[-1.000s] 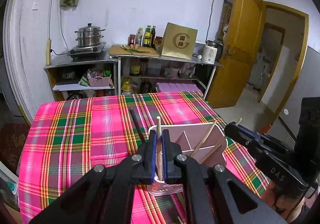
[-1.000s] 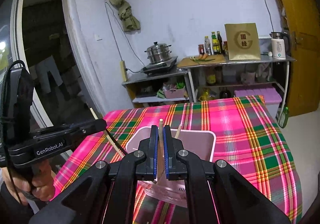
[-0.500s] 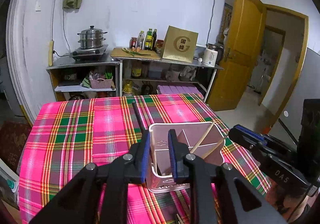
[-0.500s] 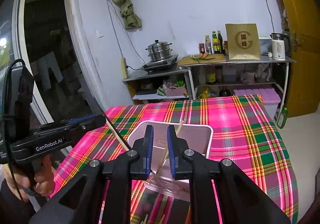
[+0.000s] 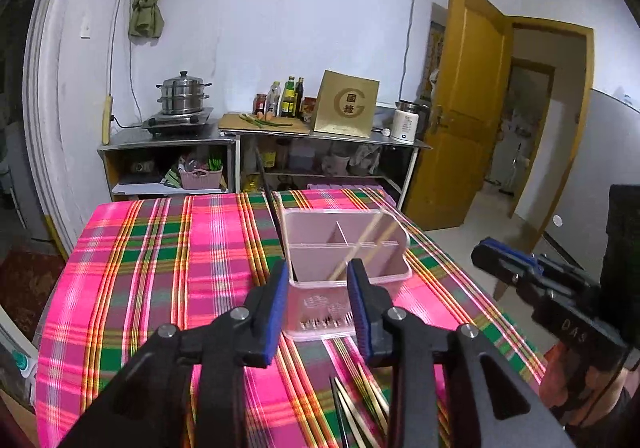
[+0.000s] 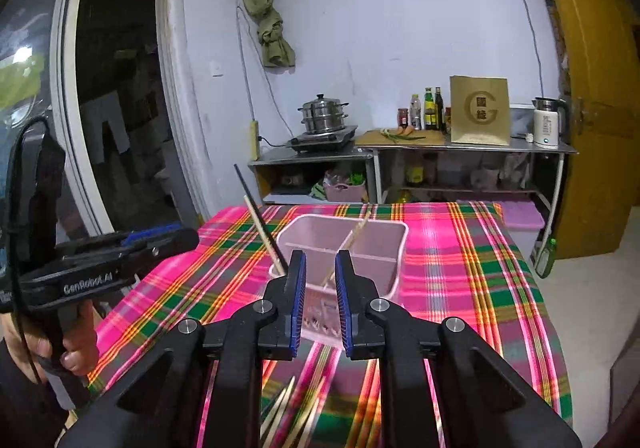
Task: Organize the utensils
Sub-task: 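Pull both open tools back down toward the remaining chopsticks on the table, then close the left tool on a black chopstick while the right tool grasps a wooden chopstick, then carry both held chopsticks up and lower them into the pink basket, then open both tools to release the chopsticks into the basket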
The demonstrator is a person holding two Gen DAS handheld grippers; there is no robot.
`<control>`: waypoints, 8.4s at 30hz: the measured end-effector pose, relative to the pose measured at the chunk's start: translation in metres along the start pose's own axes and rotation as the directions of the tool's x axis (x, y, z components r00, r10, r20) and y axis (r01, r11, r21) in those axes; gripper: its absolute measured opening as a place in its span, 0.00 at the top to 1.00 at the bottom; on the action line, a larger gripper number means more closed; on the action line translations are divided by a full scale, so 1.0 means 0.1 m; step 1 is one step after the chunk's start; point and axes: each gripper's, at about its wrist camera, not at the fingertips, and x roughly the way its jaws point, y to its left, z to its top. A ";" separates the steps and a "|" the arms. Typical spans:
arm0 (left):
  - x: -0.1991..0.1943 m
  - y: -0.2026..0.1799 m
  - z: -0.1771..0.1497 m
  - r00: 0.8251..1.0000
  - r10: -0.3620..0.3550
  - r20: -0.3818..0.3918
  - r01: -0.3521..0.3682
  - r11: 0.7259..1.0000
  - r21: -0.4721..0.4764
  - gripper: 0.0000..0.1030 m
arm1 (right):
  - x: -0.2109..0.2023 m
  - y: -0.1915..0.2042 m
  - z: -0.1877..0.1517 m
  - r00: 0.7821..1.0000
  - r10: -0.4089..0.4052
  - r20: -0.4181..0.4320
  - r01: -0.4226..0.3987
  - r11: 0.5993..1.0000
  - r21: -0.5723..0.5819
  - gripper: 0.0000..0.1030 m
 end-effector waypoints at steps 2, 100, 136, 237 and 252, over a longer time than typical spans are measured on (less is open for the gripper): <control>-0.08 -0.02 -0.12 1.000 -0.009 0.001 0.009 1.000 -0.004 0.69 | -0.09 -0.02 -0.10 1.000 0.009 -0.009 -0.009 1.000 0.029 0.85; 1.04 0.02 -1.25 0.911 0.130 -0.391 -0.102 0.991 0.092 0.70 | 0.92 0.11 -1.31 0.867 -0.112 -0.485 0.093 0.994 -0.062 0.92; -0.04 -0.14 -0.22 0.988 -0.002 -0.153 0.009 0.999 0.043 0.95 | 0.11 0.08 -0.37 0.979 0.018 -0.203 -0.012 0.999 0.032 0.94; 0.76 0.31 0.63 0.994 -0.028 -0.107 0.022 0.998 -0.065 0.95 | 0.97 -0.22 0.32 0.999 0.040 -0.037 -0.037 0.995 0.088 0.94; 0.47 0.26 0.48 0.997 -0.037 -0.063 0.034 0.998 -0.061 0.81 | 0.72 -0.16 0.30 0.998 0.050 -0.037 -0.048 0.997 0.059 0.90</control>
